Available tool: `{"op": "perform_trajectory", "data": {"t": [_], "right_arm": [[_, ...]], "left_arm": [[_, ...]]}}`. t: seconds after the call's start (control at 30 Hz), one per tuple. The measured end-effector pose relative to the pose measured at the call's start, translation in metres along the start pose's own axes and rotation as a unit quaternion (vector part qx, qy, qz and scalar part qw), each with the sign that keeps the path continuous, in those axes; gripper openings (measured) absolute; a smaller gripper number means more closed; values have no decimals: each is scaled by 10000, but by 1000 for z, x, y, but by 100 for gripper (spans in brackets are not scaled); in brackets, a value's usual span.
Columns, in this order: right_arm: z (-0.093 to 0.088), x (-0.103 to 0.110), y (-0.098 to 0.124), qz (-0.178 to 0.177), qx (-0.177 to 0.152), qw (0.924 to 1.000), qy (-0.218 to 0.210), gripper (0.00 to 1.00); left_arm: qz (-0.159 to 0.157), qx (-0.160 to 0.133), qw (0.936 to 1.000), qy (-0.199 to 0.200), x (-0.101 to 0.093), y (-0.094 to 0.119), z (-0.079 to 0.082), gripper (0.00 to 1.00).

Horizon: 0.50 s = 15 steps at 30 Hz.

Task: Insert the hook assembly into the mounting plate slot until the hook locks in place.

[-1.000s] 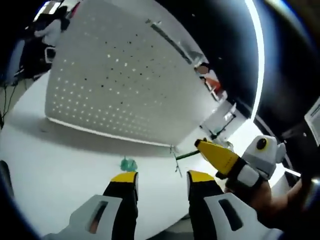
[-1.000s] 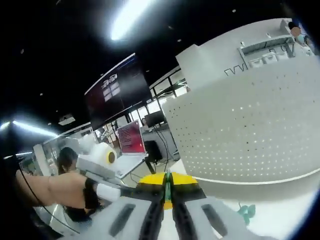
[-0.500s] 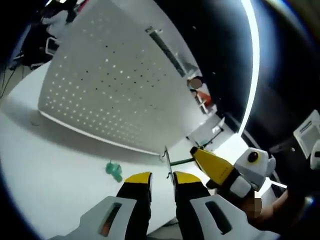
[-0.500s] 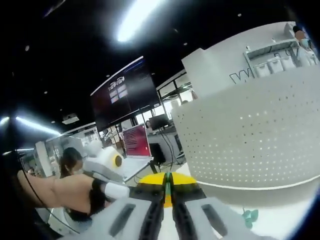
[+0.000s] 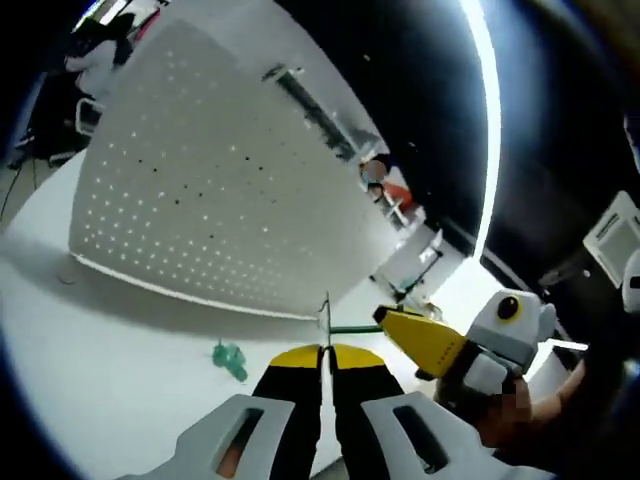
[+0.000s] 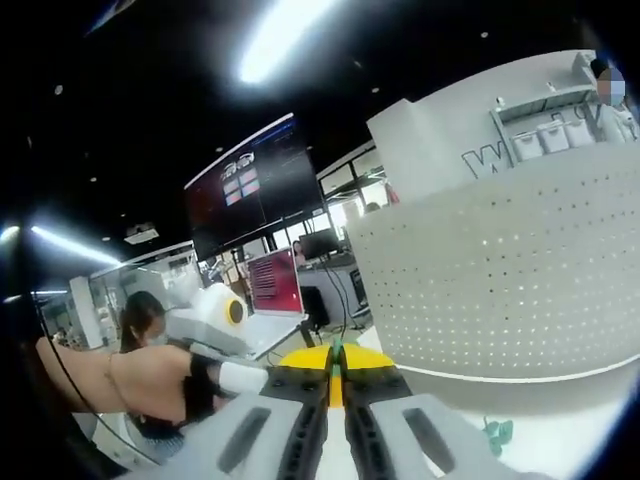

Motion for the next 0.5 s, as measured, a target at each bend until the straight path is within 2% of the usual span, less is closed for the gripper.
{"op": "perform_trajectory", "data": {"t": [0.03,0.13,0.3,0.4,0.43,0.5], "right_arm": [[1,1,1,-3,-4,10000,44,0],[2,0,1,-56,22,9999,90,0],[8,-2,2,-24,53,9999,-130,2],[13,-6,4,3,77,9995,-321,7],[13,-6,4,14,113,9991,-398,9],[14,-6,6,52,165,9986,-503,11]], "left_arm": [[5,1,10000,23,-2,0,1,1],[178,68,9990,-398,-1,0,5,1],[269,147,9966,-767,-5,-1,12,1],[547,405,9859,-1532,-4,1,16,1],[586,413,9835,-1658,-4,1,18,1],[639,315,9833,-1677,-6,2,22,1]]}}
Point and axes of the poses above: the point that each gripper's makers call its tool centre point, and the gripper's own axes: y roughly backward along the fingers, x roughly to its left, z roughly out of its top, the point moved 10 cm from there along y, roughly backward along the fingers, and after that the axes turned 15 degrees about -y, right-handed, at the moved point
